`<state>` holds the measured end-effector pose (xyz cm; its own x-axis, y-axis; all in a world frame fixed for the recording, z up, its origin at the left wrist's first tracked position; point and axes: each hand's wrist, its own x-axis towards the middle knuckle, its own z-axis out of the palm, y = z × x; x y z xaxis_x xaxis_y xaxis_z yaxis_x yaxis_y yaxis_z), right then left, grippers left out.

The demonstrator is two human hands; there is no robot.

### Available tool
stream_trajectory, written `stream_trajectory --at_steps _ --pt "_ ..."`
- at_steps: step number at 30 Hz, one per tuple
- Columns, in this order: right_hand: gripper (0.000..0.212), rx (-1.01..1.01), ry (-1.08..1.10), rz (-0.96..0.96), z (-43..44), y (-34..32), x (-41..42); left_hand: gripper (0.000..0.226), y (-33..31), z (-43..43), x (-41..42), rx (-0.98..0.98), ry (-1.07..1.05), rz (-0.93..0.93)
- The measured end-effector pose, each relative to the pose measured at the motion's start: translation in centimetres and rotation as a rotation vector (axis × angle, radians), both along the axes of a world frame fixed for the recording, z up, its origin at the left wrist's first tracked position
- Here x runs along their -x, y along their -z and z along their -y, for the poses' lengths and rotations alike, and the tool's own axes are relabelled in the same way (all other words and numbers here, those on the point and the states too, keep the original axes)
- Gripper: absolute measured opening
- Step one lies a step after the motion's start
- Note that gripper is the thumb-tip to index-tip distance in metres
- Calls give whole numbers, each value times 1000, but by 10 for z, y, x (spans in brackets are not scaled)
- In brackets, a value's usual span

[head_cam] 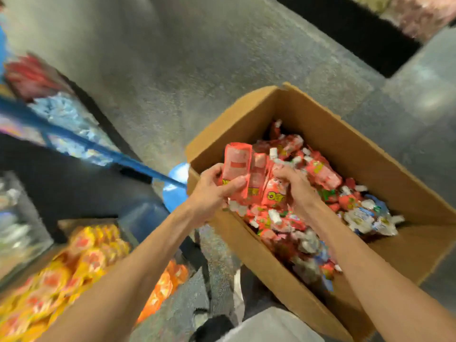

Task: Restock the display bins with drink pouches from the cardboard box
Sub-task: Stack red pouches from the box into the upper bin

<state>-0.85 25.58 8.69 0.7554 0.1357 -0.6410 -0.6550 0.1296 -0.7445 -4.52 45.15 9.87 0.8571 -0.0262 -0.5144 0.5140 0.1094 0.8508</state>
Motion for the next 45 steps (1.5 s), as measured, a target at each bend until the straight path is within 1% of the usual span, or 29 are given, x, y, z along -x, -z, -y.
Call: stream_trajectory --at_steps 1,4,5,7,10,11,12,14,15,17,18,20,21,22,23,24,26,29,33,36,37,40,44,45 --pt "21 -86 -53 23 -23 -19 6 48 -10 -15 15 38 -41 12" --pt "57 -318 -198 10 -93 -65 38 25 -40 -61 71 144 -196 62" --pt "57 -361 -225 17 -118 -79 54 24 -49 -79 94 173 -257 89" --pt "40 -453 -314 48 -166 -101 90 25 -72 -114 145 188 -354 154" --pt "32 -506 -461 116 -239 -123 153 17 -113 -168 230 74 -493 262" --pt "22 -516 -538 135 -265 -136 178 17 -125 -187 259 20 -549 294" --pt "18 -539 -613 153 -290 -150 203 17 -138 -205 289 -28 -607 323" --pt "18 -559 -768 173 -338 -173 251 19 -163 -238 347 -112 -720 376" --pt "25 -580 -848 167 -362 -184 277 20 -176 -253 377 -147 -783 402" --pt "55 -607 -998 180 -402 -214 331 24 -201 -277 436 -207 -928 458" --pt "60 -628 -1077 209 -423 -226 356 26 -214 -286 463 -246 -996 479" --pt "50 -663 -1217 223 -457 -248 400 28 -238 -303 513 -347 -1124 509" --pt "58 -651 -1253 215 -472 -260 420 25 -248 -310 536 -390 -1176 521" --pt "73 -640 -1275 218 -486 -271 439 20 -258 -317 557 -417 -1222 531" --pt "82 -642 -1285 229 -499 -280 457 16 -267 -324 576 -430 -1264 537" --pt "82 -659 -1302 249 -513 -290 475 15 -277 -330 595 -437 -1302 545" --pt "77 -683 -1357 279 -539 -311 508 20 -296 -344 627 -447 -1360 558" --pt "55 -705 -1410 324 -577 -335 546 28 -326 -369 666 -445 -1423 551" --pt "51 -740 -1431 369 -626 -361 583 36 -354 -414 702 -508 -1486 517" --pt "36 -736 -1438 408 -666 -372 603 40 -363 -456 721 -547 -1479 522" --pt "34 -744 -1437 411 -674 -374 606 40 -365 -465 725 -552 -1467 526" --pt "41 -796 -1420 397 -715 -381 616 36 -374 -508 738 -541 -1426 532" --pt "31 -780 -1365 449 -763 -387 621 20 -384 -564 750 -470 -1381 491" --pt "34 -775 -1352 449 -773 -387 621 23 -384 -578 753 -456 -1370 499"
